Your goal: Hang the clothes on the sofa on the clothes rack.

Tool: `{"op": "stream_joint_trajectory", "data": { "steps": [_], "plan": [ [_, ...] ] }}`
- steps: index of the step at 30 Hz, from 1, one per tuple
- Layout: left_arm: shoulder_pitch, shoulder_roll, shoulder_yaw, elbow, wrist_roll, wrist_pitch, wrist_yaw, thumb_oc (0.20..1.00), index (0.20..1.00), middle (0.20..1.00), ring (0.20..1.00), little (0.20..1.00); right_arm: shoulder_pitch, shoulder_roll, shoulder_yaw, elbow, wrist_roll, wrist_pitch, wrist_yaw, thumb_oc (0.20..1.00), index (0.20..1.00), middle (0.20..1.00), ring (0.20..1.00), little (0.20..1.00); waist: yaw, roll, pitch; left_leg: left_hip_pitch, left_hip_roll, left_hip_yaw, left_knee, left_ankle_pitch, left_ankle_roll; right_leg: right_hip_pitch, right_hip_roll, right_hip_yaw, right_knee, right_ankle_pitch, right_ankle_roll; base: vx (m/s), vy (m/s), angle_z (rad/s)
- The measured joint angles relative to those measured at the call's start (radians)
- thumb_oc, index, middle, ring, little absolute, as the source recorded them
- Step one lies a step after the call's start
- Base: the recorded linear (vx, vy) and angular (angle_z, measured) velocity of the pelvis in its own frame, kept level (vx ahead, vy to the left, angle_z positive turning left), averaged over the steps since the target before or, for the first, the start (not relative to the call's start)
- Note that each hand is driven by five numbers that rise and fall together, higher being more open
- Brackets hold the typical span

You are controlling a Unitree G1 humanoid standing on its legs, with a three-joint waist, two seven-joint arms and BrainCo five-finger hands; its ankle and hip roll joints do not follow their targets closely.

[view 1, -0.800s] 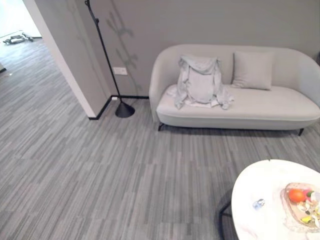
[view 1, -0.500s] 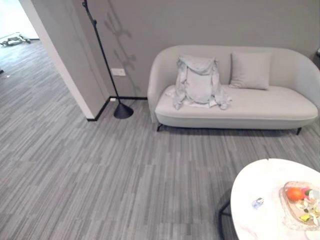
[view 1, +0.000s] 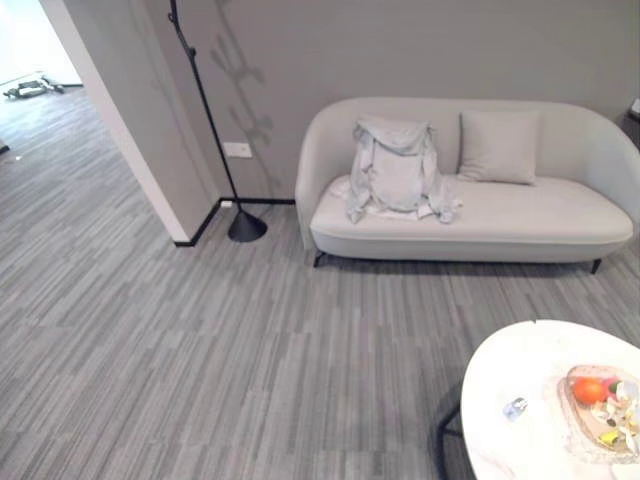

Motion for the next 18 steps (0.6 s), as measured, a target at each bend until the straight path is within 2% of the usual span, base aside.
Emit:
{"op": "stream_joint_trajectory", "data": {
  "steps": [18],
  "plan": [
    [0.002,0.0,-0.001,0.001,0.0,0.0,0.002,1.0,1.0,1.0,1.0,1.0,0.001,0.0,0.0,0.0,0.0,-0.001,-0.018,1.0,1.0,1.0,1.0,1.0,-0.001,0.0,-0.018,-0.001,0.0,0.001,0.0,0.0,0.0,-0.001,0.0,0.001,0.0,0.0,0.0,0.0,0.0,0.0]
  ]
}}
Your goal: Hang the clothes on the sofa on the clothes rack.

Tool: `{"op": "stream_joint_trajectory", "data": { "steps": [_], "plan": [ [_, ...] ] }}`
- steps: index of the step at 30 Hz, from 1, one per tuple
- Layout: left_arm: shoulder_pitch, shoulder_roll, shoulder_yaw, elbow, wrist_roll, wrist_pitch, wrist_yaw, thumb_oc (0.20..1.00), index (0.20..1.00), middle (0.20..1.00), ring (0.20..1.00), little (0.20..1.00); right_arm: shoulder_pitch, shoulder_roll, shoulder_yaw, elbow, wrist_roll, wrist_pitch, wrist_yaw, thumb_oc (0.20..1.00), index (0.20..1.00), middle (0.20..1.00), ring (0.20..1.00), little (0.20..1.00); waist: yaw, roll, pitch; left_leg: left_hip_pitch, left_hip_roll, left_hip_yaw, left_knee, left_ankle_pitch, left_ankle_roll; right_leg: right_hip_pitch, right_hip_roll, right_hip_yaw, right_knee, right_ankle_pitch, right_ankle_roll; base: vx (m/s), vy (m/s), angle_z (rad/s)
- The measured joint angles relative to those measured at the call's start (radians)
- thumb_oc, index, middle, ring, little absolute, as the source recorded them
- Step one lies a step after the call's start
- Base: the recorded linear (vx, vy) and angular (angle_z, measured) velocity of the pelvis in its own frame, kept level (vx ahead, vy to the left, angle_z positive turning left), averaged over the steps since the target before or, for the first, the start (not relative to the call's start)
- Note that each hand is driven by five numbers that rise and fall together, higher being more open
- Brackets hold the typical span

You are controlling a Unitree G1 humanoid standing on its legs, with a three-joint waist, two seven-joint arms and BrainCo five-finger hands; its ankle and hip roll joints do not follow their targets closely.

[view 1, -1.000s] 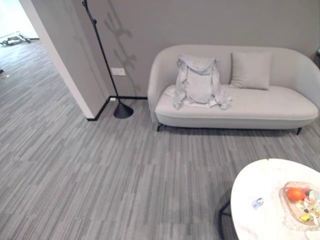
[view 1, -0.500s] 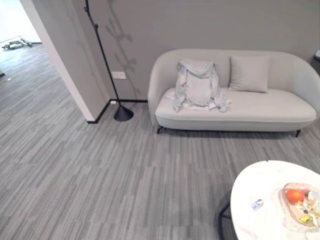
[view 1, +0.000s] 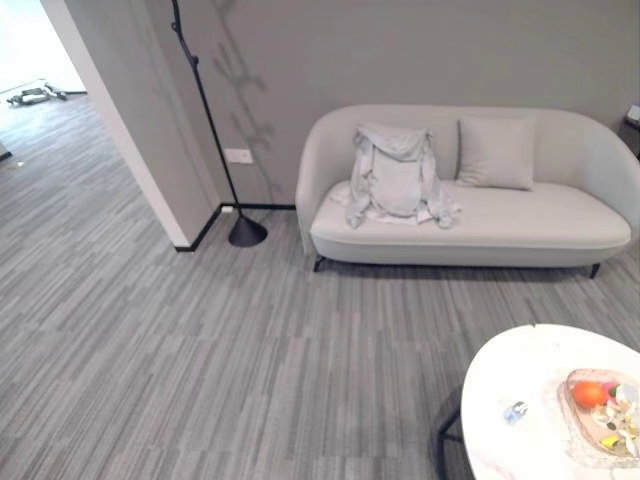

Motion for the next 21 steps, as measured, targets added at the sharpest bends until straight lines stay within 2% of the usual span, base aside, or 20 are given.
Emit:
{"op": "stream_joint_trajectory", "data": {
  "steps": [21],
  "plan": [
    [-0.002,0.001,-0.01,0.0,0.001,0.0,0.0,1.0,1.0,1.0,1.0,1.0,0.002,0.0,0.0,0.001,0.0,0.0,0.0,1.0,1.0,1.0,1.0,1.0,-0.004,-0.001,0.0,-0.004,0.001,-0.002,0.0,0.0,0.0,0.0,0.001,0.0,0.0,0.0,0.0,0.0,-0.009,0.0]
  ]
}}
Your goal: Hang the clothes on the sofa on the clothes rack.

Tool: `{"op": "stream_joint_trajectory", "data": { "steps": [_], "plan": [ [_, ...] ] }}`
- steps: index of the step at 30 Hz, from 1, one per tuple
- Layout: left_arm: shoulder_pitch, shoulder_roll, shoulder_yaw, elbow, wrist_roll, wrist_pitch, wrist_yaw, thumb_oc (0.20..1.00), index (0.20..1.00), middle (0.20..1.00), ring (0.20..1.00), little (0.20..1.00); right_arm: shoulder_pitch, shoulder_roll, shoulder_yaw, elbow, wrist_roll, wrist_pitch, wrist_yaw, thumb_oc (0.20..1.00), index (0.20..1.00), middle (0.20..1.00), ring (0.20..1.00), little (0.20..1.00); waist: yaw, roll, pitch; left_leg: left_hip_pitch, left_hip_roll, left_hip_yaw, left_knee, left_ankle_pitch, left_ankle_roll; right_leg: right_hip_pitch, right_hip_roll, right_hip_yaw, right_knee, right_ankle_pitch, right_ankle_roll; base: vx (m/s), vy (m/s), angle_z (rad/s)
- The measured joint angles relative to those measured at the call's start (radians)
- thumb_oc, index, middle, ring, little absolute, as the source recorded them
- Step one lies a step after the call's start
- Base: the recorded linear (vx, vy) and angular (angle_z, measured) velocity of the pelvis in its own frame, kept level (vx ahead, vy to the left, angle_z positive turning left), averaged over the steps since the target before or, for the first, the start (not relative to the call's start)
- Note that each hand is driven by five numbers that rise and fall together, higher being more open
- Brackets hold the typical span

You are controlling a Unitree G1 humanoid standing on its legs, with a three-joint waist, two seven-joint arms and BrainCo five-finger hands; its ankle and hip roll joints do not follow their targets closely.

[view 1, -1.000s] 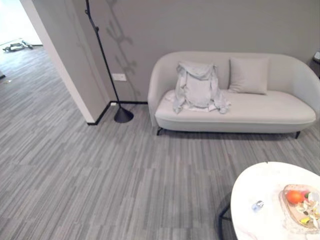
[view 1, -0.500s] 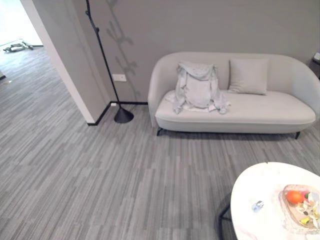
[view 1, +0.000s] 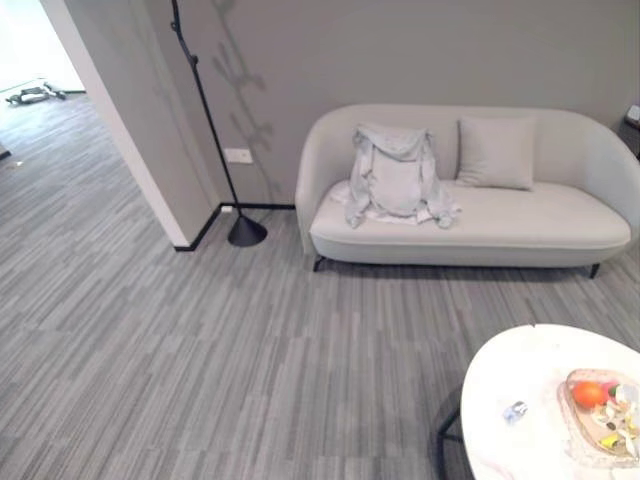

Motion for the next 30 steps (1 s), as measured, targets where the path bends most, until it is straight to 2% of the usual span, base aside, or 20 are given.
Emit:
{"op": "stream_joint_trajectory", "data": {
  "steps": [5,6,7,8,9,10,11,14,16,18,19,21,22,23,24,25,26,28,29,30],
  "plan": [
    [-0.01,0.017,0.002,0.001,-0.002,0.0,0.0,1.0,1.0,1.0,1.0,1.0,-0.014,0.0,0.002,0.0,0.0,0.001,0.0,1.0,1.0,1.0,1.0,1.0,0.001,-0.008,0.002,-0.056,0.008,-0.002,0.031,0.006,-0.009,-0.045,0.009,0.0,0.001,0.001,-0.002,-0.08,-0.135,0.02],
    [-0.02,0.029,0.002,0.004,-0.003,-0.001,0.0,1.0,1.0,1.0,1.0,1.0,-0.024,0.002,0.002,0.002,0.0,0.0,0.0,1.0,1.0,1.0,1.0,1.0,0.003,-0.015,0.008,-0.096,0.01,-0.003,0.083,-0.004,-0.024,-0.061,0.01,-0.001,0.001,0.004,-0.005,-0.12,-0.133,0.03],
    [-0.051,0.047,0.002,0.009,-0.014,-0.001,0.002,1.0,1.0,1.0,1.0,1.0,-0.047,0.0,0.001,0.001,0.001,0.0,0.0,1.0,1.0,1.0,1.0,1.0,0.012,-0.032,0.052,-0.143,0.014,-0.01,0.166,-0.018,-0.05,-0.073,0.015,-0.002,0.002,0.018,-0.026,-0.09,-0.128,0.08],
    [-0.057,0.049,0.004,0.01,-0.029,-0.001,0.002,1.0,1.0,1.0,1.0,1.0,-0.054,-0.004,-0.001,0.001,0.006,-0.001,-0.001,1.0,1.0,1.0,1.0,1.0,0.01,-0.029,0.065,-0.19,0.014,-0.022,0.225,-0.028,-0.063,-0.089,0.015,-0.004,0.009,0.013,-0.032,-0.08,-0.145,0.1],
    [-0.091,0.051,0.0,0.007,-0.04,-0.002,0.004,1.0,1.0,1.0,1.0,1.0,-0.069,-0.01,0.001,0.0,0.008,-0.006,-0.002,1.0,1.0,1.0,1.0,1.0,0.01,-0.049,0.087,-0.254,0.007,-0.042,0.325,-0.029,-0.071,-0.11,0.004,-0.008,0.023,0.011,-0.042,0.09,-0.051,-0.04],
    [-0.109,0.045,0.004,0.015,-0.042,-0.003,0.006,1.0,1.0,1.0,1.0,1.0,-0.097,-0.021,0.0,0.005,0.01,-0.005,-0.005,1.0,1.0,1.0,1.0,1.0,0.03,-0.048,0.13,-0.284,0.004,-0.082,0.386,-0.014,-0.094,-0.109,0.003,0.002,0.026,0.023,-0.064,0.08,-0.017,-0.14],
    [-0.115,0.037,0.005,0.022,-0.042,-0.001,0.007,1.0,1.0,1.0,1.0,1.0,-0.097,-0.031,0.001,0.002,0.01,-0.006,-0.01,1.0,1.0,1.0,1.0,1.0,0.028,-0.045,0.144,-0.299,0.003,-0.096,0.415,-0.021,-0.101,-0.108,-0.001,-0.003,0.024,0.029,-0.074,0.14,0.005,-0.17],
    [-0.114,0.021,0.022,0.017,-0.081,-0.002,0.011,1.0,1.0,1.0,1.0,1.0,-0.094,-0.04,0.001,0.001,0.031,-0.005,-0.02,1.0,1.0,1.0,1.0,1.0,0.02,-0.036,0.158,-0.3,0.013,-0.105,0.343,-0.033,-0.107,-0.099,-0.008,-0.016,0.001,0.029,-0.076,0.19,0.033,0.09],
    [-0.124,0.003,0.018,0.018,-0.081,-0.004,0.013,1.0,1.0,1.0,1.0,1.0,-0.097,-0.041,0.015,0.001,0.031,-0.004,-0.02,1.0,1.0,1.0,1.0,1.0,0.013,-0.018,0.157,-0.281,0.022,-0.109,0.117,-0.009,-0.114,-0.128,-0.018,-0.013,0.0,0.028,-0.074,0.24,0.055,0.17],
    [-0.147,-0.011,0.018,0.017,-0.081,-0.004,0.012,1.0,1.0,1.0,1.0,1.0,-0.118,-0.041,0.016,0.001,0.031,-0.004,-0.02,1.0,1.0,1.0,1.0,1.0,0.023,-0.002,0.171,-0.288,0.023,-0.107,0.033,-0.007,-0.116,-0.141,-0.017,0.006,-0.001,0.028,-0.073,0.26,0.076,-0.04],
    [-0.155,-0.024,0.012,0.026,-0.081,-0.005,0.013,1.0,1.0,1.0,1.0,1.0,-0.137,-0.04,0.029,0.002,0.031,-0.006,-0.021,1.0,1.0,1.0,1.0,1.0,0.028,0.008,0.173,-0.305,0.025,-0.109,-0.002,-0.006,-0.147,-0.155,-0.018,0.029,-0.001,0.02,-0.061,0.27,0.104,-0.18],
    [-0.157,-0.034,0.015,0.024,-0.081,-0.015,0.012,1.0,1.0,1.0,1.0,1.0,-0.151,-0.042,0.029,-0.002,0.031,-0.011,-0.021,1.0,1.0,1.0,1.0,1.0,0.06,0.018,0.17,-0.312,0.019,-0.103,0.028,-0.019,-0.176,-0.174,-0.018,0.086,-0.001,0.014,-0.053,0.33,0.144,-0.62],
    [-0.143,-0.037,0.021,0.024,-0.081,-0.014,0.012,1.0,1.0,1.0,1.0,1.0,-0.163,-0.043,0.037,-0.005,0.031,-0.018,-0.021,1.0,1.0,1.0,1.0,1.0,0.069,0.027,0.165,-0.296,0.024,-0.107,0.057,-0.027,-0.175,-0.172,-0.016,0.102,-0.002,0.002,-0.035,0.36,0.181,-0.98],
    [-0.128,-0.041,0.033,0.042,-0.079,-0.014,0.012,1.0,1.0,1.0,1.0,1.0,-0.168,-0.042,0.043,-0.005,0.03,-0.023,-0.021,1.0,1.0,1.0,1.0,1.0,0.07,0.038,0.158,-0.278,0.03,-0.11,0.054,-0.024,-0.161,-0.164,-0.013,0.127,-0.001,-0.022,0.0,0.37,0.195,-1.0],
    [-0.12,-0.041,0.042,0.044,-0.077,-0.015,0.013,1.0,1.0,1.0,1.0,1.0,-0.181,-0.031,0.038,0.008,0.03,-0.026,-0.02,1.0,1.0,1.0,1.0,1.0,0.093,0.07,0.152,-0.281,0.072,-0.078,0.058,-0.005,-0.133,-0.189,0.029,0.102,0.138,-0.047,0.002,0.24,0.135,-0.69],
    [-0.105,-0.024,0.041,0.025,-0.077,-0.022,0.012,1.0,1.0,1.0,1.0,1.0,-0.176,-0.013,0.038,0.018,0.03,-0.018,-0.019,1.0,1.0,1.0,1.0,1.0,0.091,0.059,0.145,-0.275,0.075,-0.07,0.063,-0.006,-0.134,-0.198,0.035,0.09,0.233,-0.092,0.006,0.38,0.224,-0.35],
    [-0.085,0.006,0.041,0.007,-0.077,-0.023,0.013,1.0,1.0,1.0,1.0,1.0,-0.153,0.009,0.038,0.023,0.03,-0.018,-0.019,1.0,1.0,1.0,1.0,1.0,0.092,0.03,0.126,-0.278,0.058,-0.048,0.062,-0.006,-0.133,-0.188,0.024,0.093,0.287,-0.14,0.016,0.37,0.222,0.02],
    [-0.076,0.055,0.045,0.035,-0.075,-0.02,0.012,1.0,1.0,1.0,1.0,1.0,-0.134,0.032,0.023,0.025,0.029,-0.009,-0.018,1.0,1.0,1.0,1.0,1.0,0.097,-0.053,0.092,-0.279,-0.008,-0.008,0.079,0.005,-0.117,-0.113,-0.044,0.106,0.195,-0.213,0.002,0.38,0.222,-0.07],
    [-0.07,0.056,0.062,0.053,-0.073,-0.014,0.015,1.0,1.0,1.0,1.0,1.0,-0.137,0.034,0.016,0.037,0.029,-0.009,-0.018,1.0,1.0,1.0,1.0,1.0,0.095,-0.065,0.076,-0.282,-0.015,0.01,0.092,0.006,-0.099,-0.094,-0.057,0.107,0.157,-0.2,0.025,0.32,0.209,-0.41],
    [-0.062,0.055,0.061,0.076,-0.071,-0.003,0.015,1.0,1.0,1.0,1.0,1.0,-0.123,0.022,0.029,0.04,0.027,-0.006,-0.016,1.0,1.0,1.0,1.0,1.0,0.105,-0.055,0.035,-0.291,-0.023,0.023,0.101,-0.008,-0.076,-0.057,-0.068,0.115,0.085,-0.213,0.026,0.29,0.208,-0.44]
  ]
}}
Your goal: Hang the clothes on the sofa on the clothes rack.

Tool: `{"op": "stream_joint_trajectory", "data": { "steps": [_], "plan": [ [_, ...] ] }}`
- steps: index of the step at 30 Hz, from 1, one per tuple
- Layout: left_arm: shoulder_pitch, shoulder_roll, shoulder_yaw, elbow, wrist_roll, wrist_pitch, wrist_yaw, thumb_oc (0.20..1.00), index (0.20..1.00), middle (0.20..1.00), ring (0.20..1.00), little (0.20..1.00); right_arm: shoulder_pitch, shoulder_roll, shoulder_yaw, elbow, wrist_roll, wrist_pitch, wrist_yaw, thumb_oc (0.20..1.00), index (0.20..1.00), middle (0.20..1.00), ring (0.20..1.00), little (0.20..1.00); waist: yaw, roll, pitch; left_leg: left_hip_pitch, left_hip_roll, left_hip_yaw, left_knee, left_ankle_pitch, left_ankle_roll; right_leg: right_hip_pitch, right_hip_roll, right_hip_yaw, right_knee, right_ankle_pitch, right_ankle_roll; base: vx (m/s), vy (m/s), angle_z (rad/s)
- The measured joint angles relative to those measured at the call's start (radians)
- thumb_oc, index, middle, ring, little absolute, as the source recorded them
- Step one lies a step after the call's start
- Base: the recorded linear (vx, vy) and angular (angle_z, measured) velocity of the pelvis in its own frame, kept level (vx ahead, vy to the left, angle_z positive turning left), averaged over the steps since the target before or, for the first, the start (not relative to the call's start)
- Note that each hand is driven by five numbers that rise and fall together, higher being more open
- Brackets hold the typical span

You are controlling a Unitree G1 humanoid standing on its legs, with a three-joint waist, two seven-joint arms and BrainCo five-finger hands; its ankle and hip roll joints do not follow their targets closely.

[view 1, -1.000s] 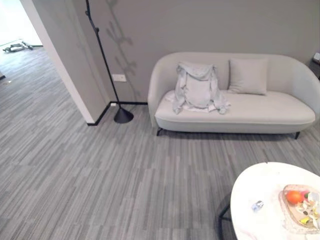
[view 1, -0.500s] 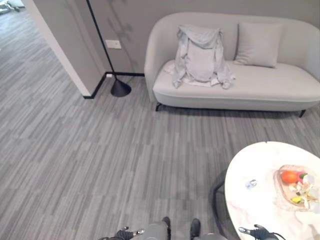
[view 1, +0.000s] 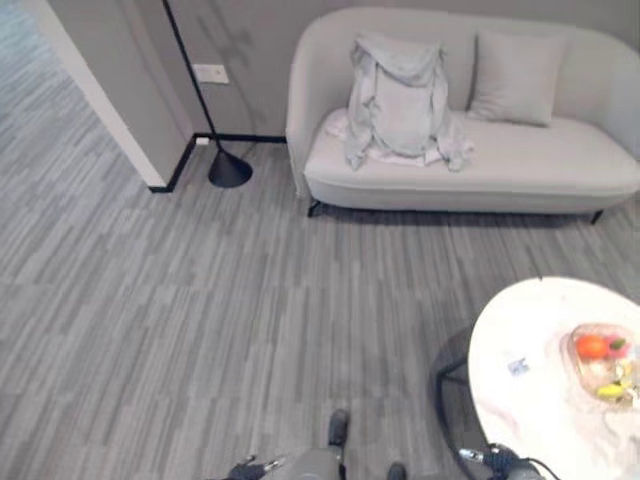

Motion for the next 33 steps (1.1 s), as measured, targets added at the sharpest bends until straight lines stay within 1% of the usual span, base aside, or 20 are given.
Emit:
{"op": "stream_joint_trajectory", "data": {
  "steps": [2,3,4,7,8,9,11,13,15,16,17,19,21,24,25,27,28,29,31,33],
  "plan": [
    [-0.005,0.005,0.001,-0.018,0.0,0.001,0.0,1.0,1.0,1.0,1.0,1.0,0.004,0.002,0.011,0.001,0.0,0.0,0.001,1.0,1.0,1.0,1.0,1.0,0.003,-0.004,-0.006,0.009,-0.028,0.007,-0.003,-0.013,0.032,0.006,-0.031,-0.012,0.003,0.033,0.026,0.28,0.242,-0.3],
    [-0.008,0.001,-0.001,-0.037,0.0,0.001,0.0,1.0,1.0,1.0,1.0,1.0,0.002,-0.002,0.01,0.0,0.0,0.0,0.005,1.0,1.0,1.0,1.0,1.0,-0.004,0.007,-0.001,0.025,-0.034,0.008,-0.019,0.004,0.078,-0.022,-0.036,-0.021,0.085,0.058,0.06,0.19,0.208,-0.08],
    [-0.008,-0.006,-0.002,-0.051,0.0,0.001,-0.002,1.0,1.0,1.0,1.0,1.0,-0.004,-0.005,0.01,-0.004,0.0,0.0,0.008,1.0,1.0,1.0,1.0,1.0,-0.012,0.04,0.001,0.047,-0.021,0.004,-0.04,0.023,0.109,-0.054,-0.026,-0.026,0.176,0.054,0.068,0.19,0.216,-0.03],
    [-0.02,0.003,-0.021,-0.071,-0.001,-0.002,-0.002,1.0,1.0,1.0,1.0,1.0,-0.004,-0.005,0.01,-0.016,0.0,0.0,0.017,1.0,1.0,1.0,1.0,1.0,-0.026,0.08,0.008,0.095,-0.006,0.007,-0.063,0.026,0.135,-0.192,-0.041,-0.029,0.523,0.046,0.105,0.13,0.14,-0.03],
    [-0.021,0.01,-0.022,-0.076,-0.002,-0.006,-0.001,1.0,1.0,1.0,1.0,1.0,0.002,-0.002,0.012,-0.021,0.0,0.0,0.018,1.0,1.0,1.0,1.0,1.0,-0.028,0.081,0.007,0.108,-0.015,0.001,-0.06,0.013,0.153,-0.225,-0.06,-0.029,0.593,0.055,0.107,0.3,0.238,0.09],
    [-0.029,0.012,-0.025,-0.074,-0.003,-0.007,0.0,1.0,1.0,1.0,1.0,1.0,0.0,0.005,0.012,-0.021,0.0,0.0,0.017,1.0,1.0,1.0,1.0,1.0,-0.03,0.071,0.011,0.12,-0.025,0.002,-0.045,-0.004,0.18,-0.238,-0.082,-0.03,0.63,0.111,0.119,0.33,0.196,0.04],
    [-0.025,0.008,-0.051,-0.074,-0.002,-0.006,-0.003,1.0,1.0,1.0,1.0,1.0,0.001,0.004,0.01,-0.043,0.0,0.0,0.017,1.0,1.0,1.0,1.0,1.0,-0.029,0.093,0.028,0.167,-0.021,0.0,-0.063,-0.008,0.22,-0.239,-0.107,-0.117,0.671,0.129,0.093,0.27,0.084,-0.1],
    [-0.011,0.008,-0.049,-0.071,-0.002,-0.001,-0.003,1.0,1.0,1.0,1.0,1.0,0.006,0.003,0.009,-0.053,0.0,-0.002,0.017,1.0,1.0,1.0,1.0,1.0,-0.033,0.101,0.023,0.194,-0.02,-0.001,-0.083,-0.016,0.216,-0.237,-0.112,-0.151,0.576,0.093,0.096,0.23,-0.028,-0.09],
    [-0.016,0.006,-0.041,-0.064,-0.002,-0.001,-0.002,1.0,1.0,1.0,1.0,1.0,0.011,0.0,0.008,-0.073,0.0,-0.001,0.016,1.0,1.0,1.0,1.0,1.0,-0.039,0.112,0.031,0.212,-0.023,0.001,-0.09,-0.014,0.19,-0.232,-0.104,-0.201,0.276,0.094,0.104,0.3,-0.056,0.1],
    [-0.016,0.006,-0.043,-0.064,-0.002,-0.002,-0.001,1.0,1.0,1.0,1.0,1.0,0.011,0.0,0.011,-0.082,0.0,0.001,0.017,1.0,1.0,1.0,1.0,1.0,-0.044,0.108,0.036,0.221,-0.034,-0.001,-0.086,-0.014,0.19,-0.265,-0.106,-0.198,0.254,0.119,0.092,0.55,-0.08,0.03],
    [-0.031,-0.011,-0.039,-0.044,-0.001,-0.009,0.003,1.0,1.0,1.0,1.0,1.0,0.02,-0.009,0.012,-0.09,0.0,-0.001,0.018,1.0,1.0,1.0,1.0,1.0,-0.05,0.119,0.045,0.23,-0.028,-0.024,-0.068,-0.072,0.15,-0.315,-0.065,-0.151,0.108,0.178,0.117,0.58,-0.068,0.07],
    [-0.061,-0.014,-0.023,-0.016,0.002,-0.01,0.003,1.0,1.0,1.0,1.0,1.0,-0.003,-0.017,0.007,-0.108,0.0,0.0,0.014,1.0,1.0,1.0,1.0,1.0,-0.095,0.11,0.084,0.248,-0.038,-0.055,-0.07,-0.08,0.172,-0.357,-0.038,-0.111,-0.093,0.261,0.149,0.43,-0.053,0.36],
    [-0.077,-0.021,-0.012,-0.02,0.005,-0.011,0.003,1.0,1.0,1.0,1.0,1.0,-0.002,-0.013,-0.012,-0.105,0.002,0.0,0.012,1.0,1.0,1.0,1.0,1.0,-0.13,0.087,0.127,0.294,-0.056,-0.094,-0.069,-0.099,0.176,-0.433,-0.043,-0.119,-0.092,0.323,0.161,0.36,-0.089,0.67],
    [-0.055,-0.041,-0.011,-0.034,0.013,-0.012,0.003,1.0,1.0,1.0,1.0,1.0,0.037,-0.014,-0.013,-0.077,0.001,0.009,0.006,1.0,1.0,1.0,1.0,1.0,-0.145,0.079,0.112,0.382,-0.063,-0.144,-0.07,-0.165,0.165,-0.457,-0.025,-0.141,-0.085,0.333,0.138,0.51,-0.202,0.58],
    [-0.046,-0.047,-0.011,-0.034,0.014,-0.012,0.003,1.0,1.0,1.0,1.0,1.0,0.042,-0.015,-0.014,-0.074,0.001,0.011,0.006,1.0,1.0,1.0,1.0,1.0,-0.154,0.078,0.093,0.396,-0.057,-0.165,-0.073,-0.187,0.145,-0.467,-0.015,-0.16,-0.024,0.344,0.119,0.47,-0.266,0.64],
    [-0.039,-0.048,-0.021,-0.029,0.035,-0.011,0.003,1.0,1.0,1.0,1.0,1.0,0.042,-0.016,-0.027,-0.063,0.001,0.01,0.006,1.0,1.0,1.0,1.0,1.0,-0.158,0.087,0.068,0.454,-0.023,-0.195,-0.089,-0.204,0.115,-0.407,0.047,-0.205,0.025,0.359,0.087,0.43,-0.238,0.6],
    [-0.029,-0.043,-0.022,-0.029,0.04,-0.011,0.004,1.0,1.0,1.0,1.0,1.0,0.045,-0.018,-0.027,-0.051,0.001,0.009,0.007,1.0,1.0,1.0,1.0,1.0,-0.157,0.078,0.05,0.477,-0.023,-0.194,-0.086,-0.206,0.112,-0.348,0.062,-0.197,-0.023,0.392,0.004,0.41,-0.205,0.39],
    [-0.017,-0.051,-0.022,-0.028,0.04,-0.011,0.004,1.0,1.0,1.0,1.0,1.0,0.046,-0.033,-0.027,-0.045,0.002,0.009,0.006,1.0,1.0,1.0,1.0,1.0,-0.153,0.095,0.037,0.494,-0.007,-0.193,-0.076,-0.212,0.1,-0.318,0.083,-0.196,-0.046,0.438,-0.116,0.42,-0.218,0.17],
    [-0.011,-0.058,-0.021,-0.03,0.04,-0.012,0.004,1.0,1.0,1.0,1.0,1.0,0.021,-0.062,-0.027,-0.067,0.003,0.001,0.004,1.0,1.0,1.0,1.0,1.0,-0.151,0.111,0.025,0.452,0.005,-0.191,0.084,-0.204,-0.003,-0.252,0.098,-0.179,-0.08,0.419,-0.154,0.32,-0.177,0.06],
    [-0.013,-0.052,-0.021,-0.037,0.04,-0.019,0.004,1.0,1.0,1.0,1.0,1.0,0.02,-0.072,-0.027,-0.086,0.004,-0.012,0.004,1.0,1.0,1.0,1.0,1.0,-0.153,0.109,0.013,0.44,0.046,-0.188,0.154,-0.215,-0.039,-0.204,0.108,-0.169,-0.079,0.366,-0.155,0.3,-0.183,0.25]
  ]
}}
